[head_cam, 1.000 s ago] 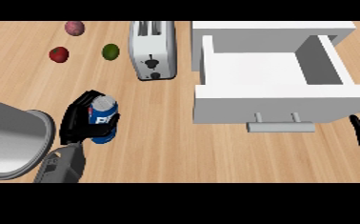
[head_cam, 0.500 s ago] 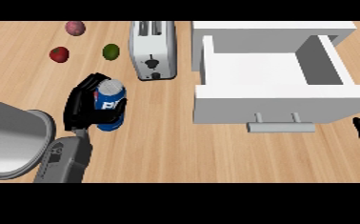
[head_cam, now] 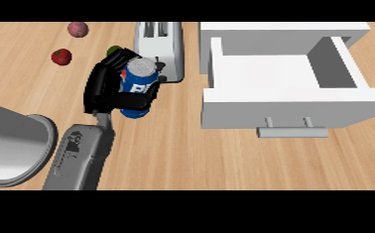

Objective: Pick up the can, place it into the drawer and close the drawer

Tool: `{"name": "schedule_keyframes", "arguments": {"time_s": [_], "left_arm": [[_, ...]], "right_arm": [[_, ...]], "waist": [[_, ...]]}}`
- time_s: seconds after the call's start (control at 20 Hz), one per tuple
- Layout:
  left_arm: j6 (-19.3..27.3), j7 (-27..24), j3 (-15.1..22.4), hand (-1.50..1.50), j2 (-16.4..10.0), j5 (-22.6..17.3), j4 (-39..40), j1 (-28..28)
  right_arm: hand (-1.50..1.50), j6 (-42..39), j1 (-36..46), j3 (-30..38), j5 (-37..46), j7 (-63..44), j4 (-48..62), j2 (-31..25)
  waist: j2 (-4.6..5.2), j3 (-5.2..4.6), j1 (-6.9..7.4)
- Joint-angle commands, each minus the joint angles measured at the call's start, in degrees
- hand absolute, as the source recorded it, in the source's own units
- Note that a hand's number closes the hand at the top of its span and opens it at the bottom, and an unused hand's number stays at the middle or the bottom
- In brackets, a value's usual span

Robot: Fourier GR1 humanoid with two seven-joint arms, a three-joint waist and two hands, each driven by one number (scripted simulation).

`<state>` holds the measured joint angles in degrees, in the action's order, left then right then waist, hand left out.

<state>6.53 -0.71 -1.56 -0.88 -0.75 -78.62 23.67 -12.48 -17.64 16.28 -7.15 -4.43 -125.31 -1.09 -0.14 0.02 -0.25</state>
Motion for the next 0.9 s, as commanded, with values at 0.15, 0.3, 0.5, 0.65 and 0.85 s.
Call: {"name": "schedule_keyframes", "arguments": {"time_s": [0.15, 0.3, 0.5, 0.65, 0.85], "left_arm": [[6.8, 14.6, 5.3, 1.5, 0.9, 1.4, -3.1, 13.3], [11.5, 12.2, 9.1, 1.5, 0.9, 1.0, 2.9, 17.3], [9.6, 14.1, 6.9, 1.5, 0.4, 1.8, 4.0, 21.3], [14.0, 16.0, 10.9, 1.5, 0.9, 0.1, 6.4, 27.4], [20.5, 18.1, 13.8, 1.5, 0.9, -1.6, 12.5, 36.5]], "right_arm": [[-1.5, -0.4, 2.5, 0.6, -0.9, -1.4, 1.5, -1.0], [-1.5, 1.5, 3.1, -0.9, 1.1, -3.9, -1.2, 0.2], [-1.5, 0.8, -1.7, -1.8, 1.6, 2.1, 0.3, 1.0], [-1.5, -1.5, -2.0, 0.7, -1.0, 1.8, 0.1, 1.0], [-1.5, -0.4, -0.1, -0.2, -0.3, -1.2, -0.7, 0.1]], "waist": [[0.07, 0.03, -0.36], [0.19, -0.01, -0.61], [0.12, 0.0, -0.32], [0.12, 0.02, -0.78], [0.18, 0.02, -1.03]]}}
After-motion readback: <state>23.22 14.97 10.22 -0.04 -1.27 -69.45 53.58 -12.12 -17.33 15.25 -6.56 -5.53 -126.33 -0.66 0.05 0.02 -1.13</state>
